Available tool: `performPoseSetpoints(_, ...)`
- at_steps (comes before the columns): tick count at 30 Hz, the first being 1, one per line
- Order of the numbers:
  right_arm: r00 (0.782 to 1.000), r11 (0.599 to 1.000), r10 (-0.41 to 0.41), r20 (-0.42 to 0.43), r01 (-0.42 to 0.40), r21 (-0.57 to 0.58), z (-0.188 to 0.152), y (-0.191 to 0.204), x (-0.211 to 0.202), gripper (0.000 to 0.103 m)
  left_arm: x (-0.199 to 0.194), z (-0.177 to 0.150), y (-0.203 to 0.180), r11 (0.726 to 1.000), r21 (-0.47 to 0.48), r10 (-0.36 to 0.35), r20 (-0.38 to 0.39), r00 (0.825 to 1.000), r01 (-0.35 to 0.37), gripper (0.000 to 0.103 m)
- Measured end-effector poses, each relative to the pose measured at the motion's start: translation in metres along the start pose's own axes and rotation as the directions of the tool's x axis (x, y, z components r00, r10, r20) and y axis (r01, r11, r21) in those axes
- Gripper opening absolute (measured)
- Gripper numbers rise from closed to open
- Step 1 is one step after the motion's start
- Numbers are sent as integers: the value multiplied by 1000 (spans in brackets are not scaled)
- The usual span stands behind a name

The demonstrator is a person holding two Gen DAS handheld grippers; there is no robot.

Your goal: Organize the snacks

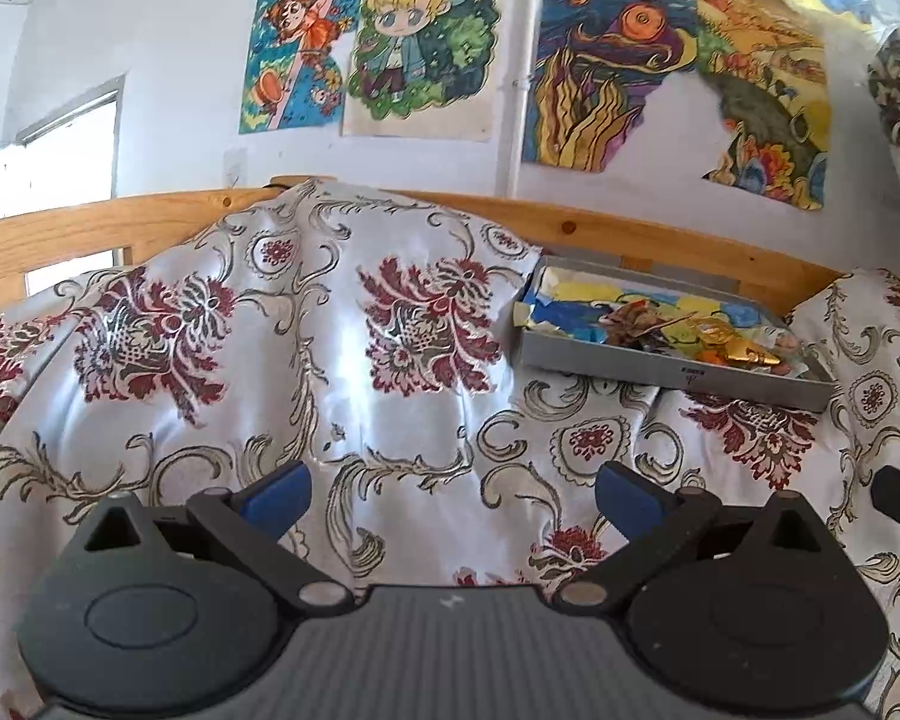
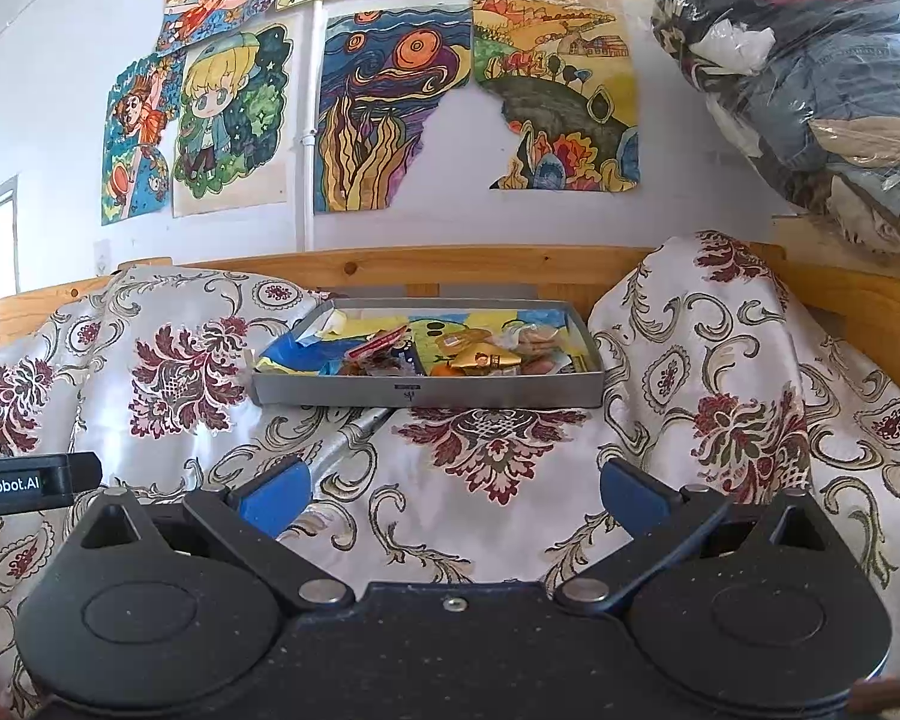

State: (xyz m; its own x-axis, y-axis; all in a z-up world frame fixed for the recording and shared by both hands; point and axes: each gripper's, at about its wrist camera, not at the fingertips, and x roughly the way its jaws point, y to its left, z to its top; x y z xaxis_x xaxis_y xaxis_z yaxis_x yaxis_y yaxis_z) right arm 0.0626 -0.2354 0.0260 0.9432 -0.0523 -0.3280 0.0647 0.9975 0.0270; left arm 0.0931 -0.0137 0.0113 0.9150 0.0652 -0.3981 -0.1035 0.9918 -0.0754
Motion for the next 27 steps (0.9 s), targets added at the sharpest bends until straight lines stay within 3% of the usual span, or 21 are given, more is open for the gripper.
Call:
performPoseSetpoints(8,999,999,-30,25,30,-21,-4,10,3,102,7,-3,-4,998,-8,-54,19,998,54,102)
performPoseSetpoints(17,996,996,-86,27,85,19,-10,13,6,102,8,-12,-4,997,45,-58,30,998,57,102)
performPoseSetpoints(27,998,998,-57,19,56,13,-14,20,7,102,6,-19,2,999,32,-45,41,998,44,102)
